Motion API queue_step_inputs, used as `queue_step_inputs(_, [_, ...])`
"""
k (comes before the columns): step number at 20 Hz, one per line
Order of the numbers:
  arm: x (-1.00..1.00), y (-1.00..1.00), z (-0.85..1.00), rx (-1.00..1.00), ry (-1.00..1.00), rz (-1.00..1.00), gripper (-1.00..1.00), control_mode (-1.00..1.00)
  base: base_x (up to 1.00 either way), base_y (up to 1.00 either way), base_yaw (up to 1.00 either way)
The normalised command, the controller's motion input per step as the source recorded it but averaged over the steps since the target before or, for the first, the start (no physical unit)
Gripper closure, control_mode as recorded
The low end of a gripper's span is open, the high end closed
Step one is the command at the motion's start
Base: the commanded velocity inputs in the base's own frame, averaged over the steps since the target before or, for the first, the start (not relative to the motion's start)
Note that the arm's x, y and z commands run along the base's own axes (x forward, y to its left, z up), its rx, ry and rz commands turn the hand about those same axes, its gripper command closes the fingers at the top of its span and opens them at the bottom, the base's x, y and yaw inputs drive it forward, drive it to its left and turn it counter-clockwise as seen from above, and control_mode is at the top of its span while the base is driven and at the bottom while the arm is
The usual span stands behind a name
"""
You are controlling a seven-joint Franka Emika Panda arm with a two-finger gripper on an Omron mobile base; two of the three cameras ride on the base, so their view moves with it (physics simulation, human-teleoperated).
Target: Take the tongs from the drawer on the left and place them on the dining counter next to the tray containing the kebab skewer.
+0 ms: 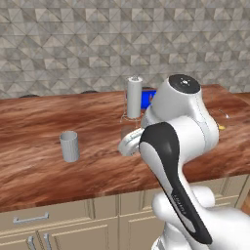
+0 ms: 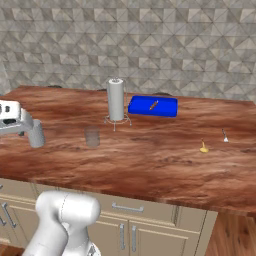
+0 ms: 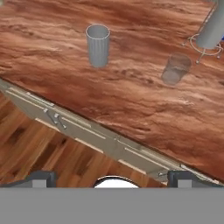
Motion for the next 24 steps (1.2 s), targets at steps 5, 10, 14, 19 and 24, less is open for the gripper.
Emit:
queue_step_inputs(5, [-0.09, 0.62, 0.01, -0.14, -0.03, 0.32, -1.00, -1.00, 0.00, 0.00, 0.00])
queue_step_inputs(10, [-0.19, 0.66, 0.00, -0.19, -0.06, 0.28, -1.00, -1.00, 0.00, 0.00, 0.00])
queue_step_inputs(14, [-0.27, 0.53, -0.05, -0.20, -0.14, 0.19, -1.00, -1.00, 0.00, 0.00, 0.00])
queue_step_inputs(19, [-0.12, 0.15, -0.36, -0.10, -0.19, 0.06, -1.00, -1.00, 0.00, 0.00, 0.00])
queue_step_inputs(24, [-0.07, 0.00, -0.52, -0.07, -0.17, 0.00, -1.00, -1.00, 0.00, 0.00, 0.00])
